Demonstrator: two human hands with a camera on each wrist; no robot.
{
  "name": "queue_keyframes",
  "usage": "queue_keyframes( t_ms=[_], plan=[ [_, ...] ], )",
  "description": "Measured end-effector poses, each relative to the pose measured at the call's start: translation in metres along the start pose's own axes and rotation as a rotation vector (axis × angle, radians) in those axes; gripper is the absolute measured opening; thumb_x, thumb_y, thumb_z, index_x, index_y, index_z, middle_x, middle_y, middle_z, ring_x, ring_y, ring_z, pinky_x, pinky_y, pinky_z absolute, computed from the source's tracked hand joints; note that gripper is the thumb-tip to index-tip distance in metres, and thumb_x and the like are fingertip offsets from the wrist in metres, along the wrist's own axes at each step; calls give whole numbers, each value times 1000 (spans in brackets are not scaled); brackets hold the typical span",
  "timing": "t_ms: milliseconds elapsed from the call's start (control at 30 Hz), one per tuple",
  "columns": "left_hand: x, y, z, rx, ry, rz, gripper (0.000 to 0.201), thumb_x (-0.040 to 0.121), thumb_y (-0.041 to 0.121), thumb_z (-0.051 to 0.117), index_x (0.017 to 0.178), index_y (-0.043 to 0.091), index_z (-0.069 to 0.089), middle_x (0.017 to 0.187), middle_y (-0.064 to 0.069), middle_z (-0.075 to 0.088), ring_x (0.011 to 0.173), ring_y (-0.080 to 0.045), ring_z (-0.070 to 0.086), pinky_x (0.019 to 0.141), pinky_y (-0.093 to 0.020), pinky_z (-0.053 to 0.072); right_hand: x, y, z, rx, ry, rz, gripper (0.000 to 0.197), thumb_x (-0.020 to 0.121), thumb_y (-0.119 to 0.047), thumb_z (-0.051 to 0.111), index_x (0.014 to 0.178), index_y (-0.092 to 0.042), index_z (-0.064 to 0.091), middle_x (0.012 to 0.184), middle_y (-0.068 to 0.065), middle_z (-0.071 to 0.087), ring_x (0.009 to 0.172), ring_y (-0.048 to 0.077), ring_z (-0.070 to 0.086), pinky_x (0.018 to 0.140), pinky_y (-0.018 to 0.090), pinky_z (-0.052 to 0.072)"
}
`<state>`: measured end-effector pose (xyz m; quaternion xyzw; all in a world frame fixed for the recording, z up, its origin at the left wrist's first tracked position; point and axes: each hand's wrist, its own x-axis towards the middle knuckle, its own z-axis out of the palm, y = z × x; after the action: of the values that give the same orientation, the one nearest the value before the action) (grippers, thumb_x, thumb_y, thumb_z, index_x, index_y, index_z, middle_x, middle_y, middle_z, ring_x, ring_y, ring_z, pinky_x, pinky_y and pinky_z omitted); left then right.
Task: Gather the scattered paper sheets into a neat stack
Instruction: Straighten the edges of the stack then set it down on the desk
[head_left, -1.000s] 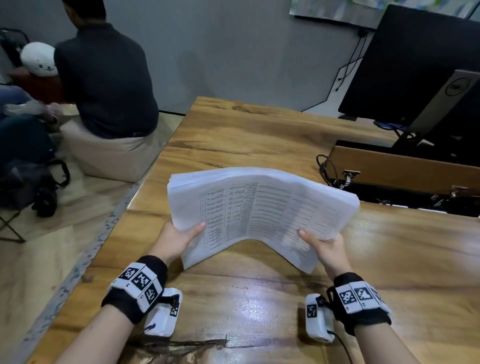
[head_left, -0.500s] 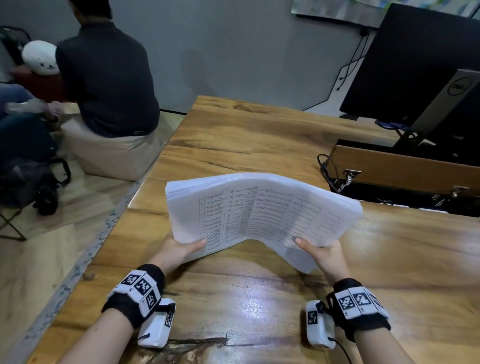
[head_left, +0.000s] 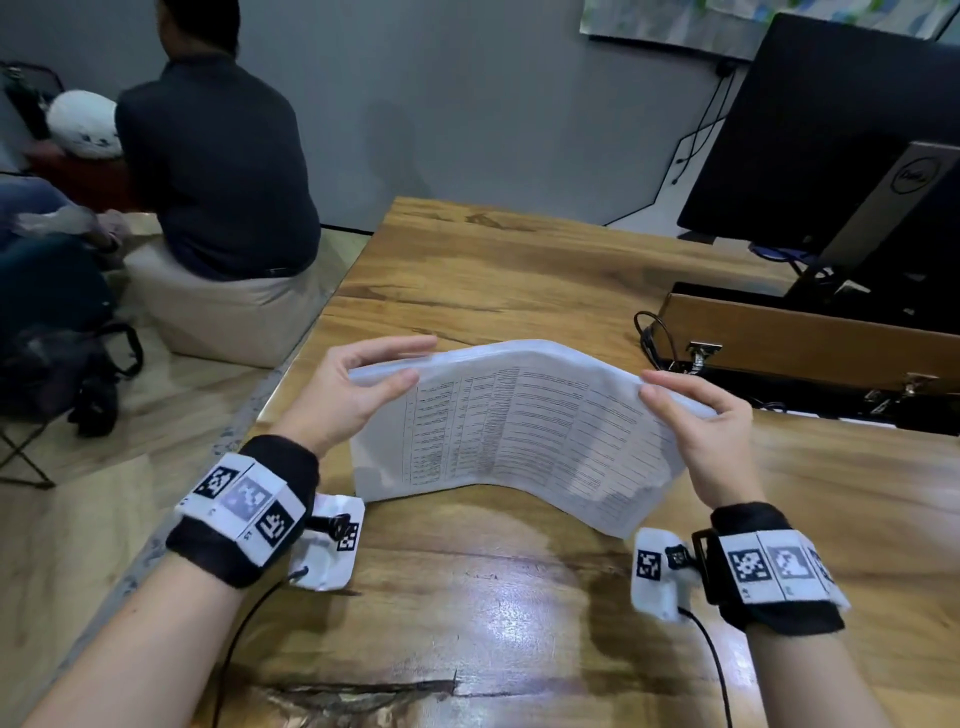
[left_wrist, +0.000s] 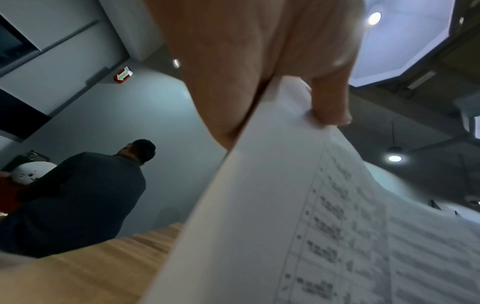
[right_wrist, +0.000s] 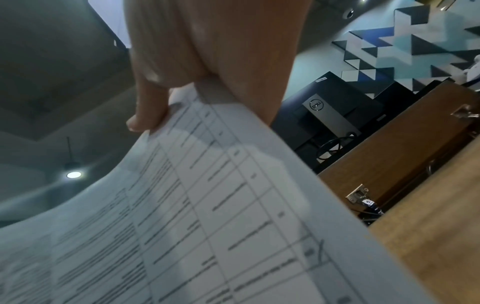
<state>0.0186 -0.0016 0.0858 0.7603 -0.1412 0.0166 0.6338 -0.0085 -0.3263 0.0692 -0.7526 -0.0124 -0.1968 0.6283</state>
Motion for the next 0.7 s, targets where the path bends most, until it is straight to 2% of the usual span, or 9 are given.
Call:
queue_keyframes(
  t_ms=[100,200,333,433,500,633,700],
  plan=[
    [-4,-10,5,-25,100,13,30,79,13,69,74,42,74,81,26,73,85,8,64,73,-6,46,0,3,5,3,65,-24,13,76,-8,73,79,-21,71,70,-23,71,71,-7,64,65,8,48],
    [-11,-17,12,-78,174,22,28,72,11,75,70,40,75,71,23,73,71,8,63,64,-5,45,-3,4,5,7,74,-48,14,75,-8,73,79,-21,71,71,-23,72,72,-6,65,66,9,49],
    [-12,-16,20,-52,252,88,32,72,5,74,68,38,74,71,29,71,74,14,62,71,-2,44,-5,3,6,-7,42,-76,19,69,-9,77,77,-25,72,72,-23,72,72,-6,64,65,10,48],
    [-9,-5,25,-25,292,157,27,74,2,72,76,28,70,71,32,70,78,15,63,75,-2,44,-5,-4,5,18,63,-136,32,70,1,76,69,-31,76,68,-20,72,70,-4,66,67,10,49],
    [-8,1,25,-6,321,204,28,76,1,71,80,29,69,74,34,69,81,14,63,77,-4,45,-3,-8,2,32,79,-176,40,71,4,74,68,-36,76,68,-21,72,70,-4,66,67,9,49],
    [-13,-5,27,5,366,203,30,77,3,70,87,31,68,80,39,67,86,17,60,79,-1,42,-9,-4,4,23,73,-169,38,71,1,75,69,-37,76,70,-21,72,71,-5,65,66,8,47],
    [-19,-13,27,1,387,160,31,77,6,71,92,32,66,81,36,68,87,19,59,79,1,42,-16,-1,7,15,75,-115,32,69,-6,77,78,-36,75,76,-22,72,75,-9,63,67,6,45]
  ],
)
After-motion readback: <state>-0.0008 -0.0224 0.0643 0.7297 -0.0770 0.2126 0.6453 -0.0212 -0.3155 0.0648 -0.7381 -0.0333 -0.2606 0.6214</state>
